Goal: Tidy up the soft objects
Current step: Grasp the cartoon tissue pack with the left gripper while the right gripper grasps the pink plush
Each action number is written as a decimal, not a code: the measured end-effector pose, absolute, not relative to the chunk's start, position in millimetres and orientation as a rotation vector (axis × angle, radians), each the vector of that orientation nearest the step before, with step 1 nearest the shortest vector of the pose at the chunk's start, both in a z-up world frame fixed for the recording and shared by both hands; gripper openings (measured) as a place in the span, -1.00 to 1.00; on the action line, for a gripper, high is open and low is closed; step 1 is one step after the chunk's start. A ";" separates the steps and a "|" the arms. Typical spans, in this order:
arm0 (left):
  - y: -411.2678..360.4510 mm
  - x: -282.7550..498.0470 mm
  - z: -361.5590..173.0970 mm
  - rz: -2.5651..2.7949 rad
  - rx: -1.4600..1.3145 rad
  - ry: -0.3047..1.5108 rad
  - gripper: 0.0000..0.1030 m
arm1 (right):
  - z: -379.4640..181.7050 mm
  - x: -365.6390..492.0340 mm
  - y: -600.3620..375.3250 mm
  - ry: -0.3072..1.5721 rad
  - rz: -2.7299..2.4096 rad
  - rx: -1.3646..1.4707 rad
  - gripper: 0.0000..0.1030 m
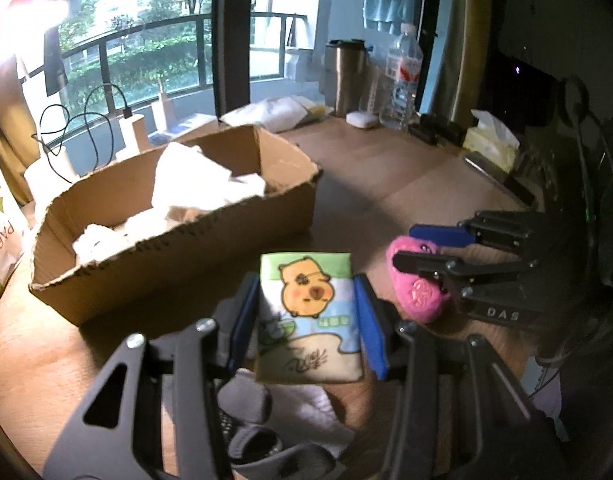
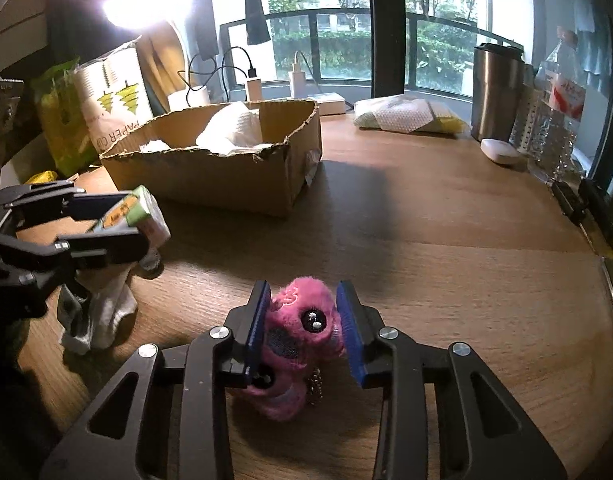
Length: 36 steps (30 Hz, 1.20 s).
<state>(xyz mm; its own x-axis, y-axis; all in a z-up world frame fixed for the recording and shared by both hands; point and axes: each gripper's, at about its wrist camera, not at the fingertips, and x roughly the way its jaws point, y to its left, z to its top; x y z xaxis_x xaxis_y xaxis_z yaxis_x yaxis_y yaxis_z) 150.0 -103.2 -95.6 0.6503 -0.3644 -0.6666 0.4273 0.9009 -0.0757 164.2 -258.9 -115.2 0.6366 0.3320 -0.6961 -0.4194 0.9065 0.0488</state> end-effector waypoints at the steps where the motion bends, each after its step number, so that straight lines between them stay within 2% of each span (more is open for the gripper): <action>1: -101.0 150.4 -94.3 -0.448 0.086 0.731 -0.07 | -114.6 164.1 -257.8 0.768 0.432 -0.124 -0.32; 3: -97.2 150.9 -92.2 -0.445 0.078 0.721 -0.07 | -112.5 164.1 -255.0 0.764 0.433 -0.131 -0.39; 5: -92.6 150.6 -90.2 -0.442 0.070 0.710 -0.07 | -108.6 165.0 -252.8 0.755 0.429 -0.137 -0.63; 6: -90.0 150.5 -89.3 -0.441 0.065 0.704 -0.07 | -106.9 165.8 -252.1 0.752 0.427 -0.138 -0.85; 12: -72.0 152.2 -88.3 -0.431 0.020 0.689 -0.07 | -104.4 169.5 -248.5 0.781 0.408 -0.132 -0.86; 14: -66.2 150.9 -87.3 -0.433 0.001 0.680 -0.07 | -105.0 168.0 -249.2 0.801 0.395 -0.124 -0.74; 15: -64.3 150.5 -87.0 -0.435 -0.006 0.676 -0.07 | -105.4 166.5 -250.3 0.810 0.387 -0.122 -0.43; 16: -61.3 150.0 -87.2 -0.437 -0.015 0.674 -0.07 | -106.7 165.2 -251.4 0.820 0.382 -0.117 -0.03; 18: -57.6 149.5 -87.9 -0.436 -0.025 0.673 -0.07 | -109.7 162.6 -253.4 0.835 0.375 -0.100 0.18; 22: -49.9 146.9 -87.4 -0.432 -0.038 0.668 -0.07 | -116.5 161.9 -252.6 0.863 0.367 -0.076 0.27; 31: -41.7 143.2 -85.6 -0.416 -0.050 0.656 -0.07 | -123.7 159.8 -242.9 0.870 0.382 -0.063 0.28; 32: -41.9 143.1 -85.4 -0.415 -0.050 0.655 -0.07 | -124.2 159.4 -240.9 0.871 0.392 -0.067 0.23; 34: -41.9 143.3 -84.5 -0.413 -0.049 0.652 -0.07 | -123.6 158.0 -236.1 0.868 0.427 -0.073 -0.15; 36: -42.1 143.8 -83.8 -0.411 -0.044 0.651 -0.07 | -123.0 156.6 -231.6 0.858 0.439 -0.093 -0.22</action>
